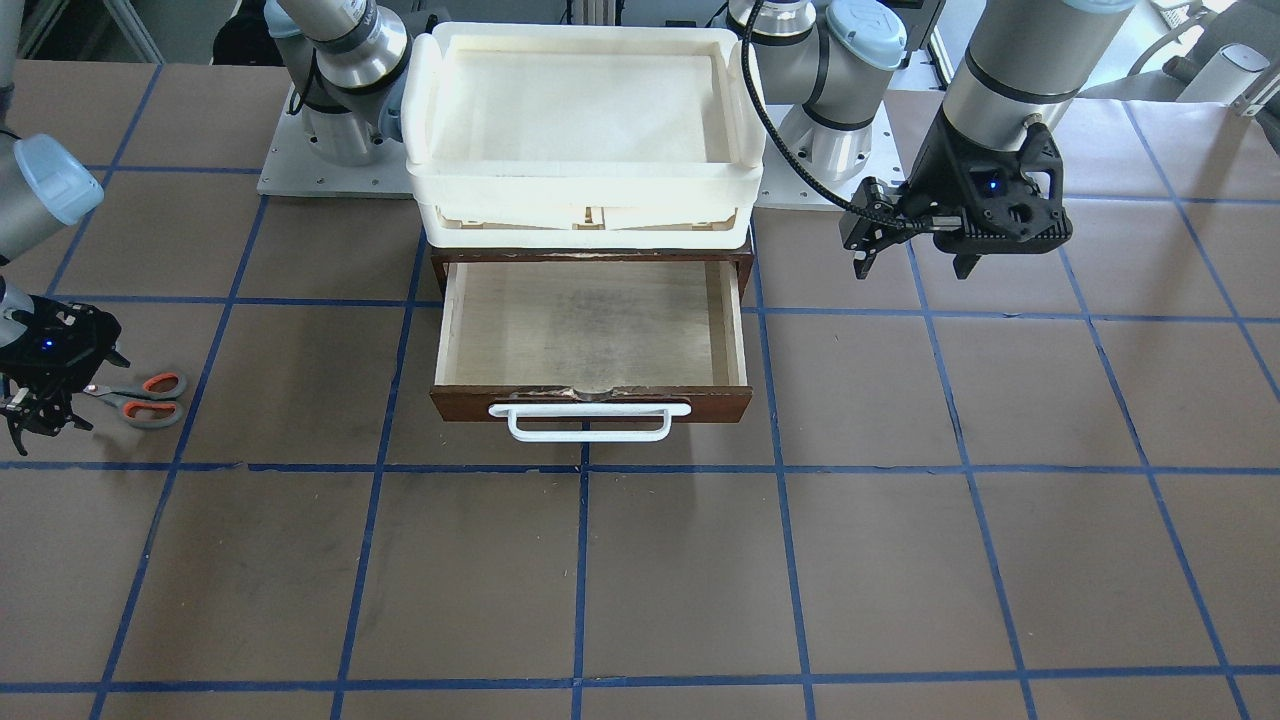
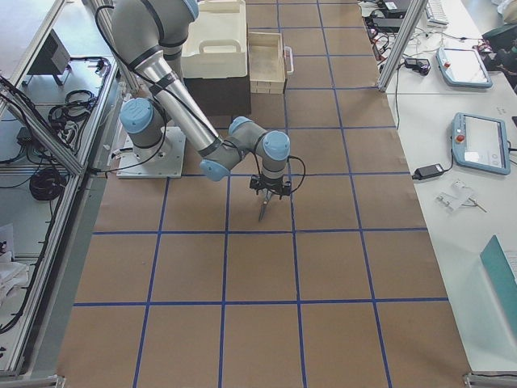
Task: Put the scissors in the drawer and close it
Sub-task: 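Move the right gripper outward and down over the grey-orange scissors, then lower the right gripper and close it on the scissors handles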
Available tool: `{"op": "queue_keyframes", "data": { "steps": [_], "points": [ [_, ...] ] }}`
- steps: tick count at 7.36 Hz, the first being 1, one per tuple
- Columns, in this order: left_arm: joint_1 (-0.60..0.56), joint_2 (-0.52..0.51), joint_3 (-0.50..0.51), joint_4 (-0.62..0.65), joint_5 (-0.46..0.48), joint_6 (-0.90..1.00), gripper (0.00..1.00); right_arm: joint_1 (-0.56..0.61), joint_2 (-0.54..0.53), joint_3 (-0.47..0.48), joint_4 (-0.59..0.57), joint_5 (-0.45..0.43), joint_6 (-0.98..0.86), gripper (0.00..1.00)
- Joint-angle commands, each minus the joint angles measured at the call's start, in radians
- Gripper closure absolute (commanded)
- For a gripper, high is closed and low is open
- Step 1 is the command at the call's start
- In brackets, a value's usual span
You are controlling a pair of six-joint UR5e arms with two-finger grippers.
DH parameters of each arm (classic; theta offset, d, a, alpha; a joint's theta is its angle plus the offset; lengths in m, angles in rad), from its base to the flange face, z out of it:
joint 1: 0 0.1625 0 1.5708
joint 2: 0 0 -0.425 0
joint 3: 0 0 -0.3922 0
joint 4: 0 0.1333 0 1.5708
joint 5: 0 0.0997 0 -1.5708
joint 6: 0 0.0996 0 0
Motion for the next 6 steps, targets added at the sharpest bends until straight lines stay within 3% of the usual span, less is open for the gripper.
{"op": "queue_keyframes", "data": {
  "steps": [1,6],
  "points": [
    [0.0,0.001,-0.001,-0.001,0.012,0.0,0.0,0.0,0.004,0.008,-0.01,-0.003,-0.043,0.16],
    [0.002,0.001,-0.001,-0.001,0.012,0.0,0.0,0.0,0.002,0.011,-0.01,-0.007,-0.071,0.29]
  ]
}}
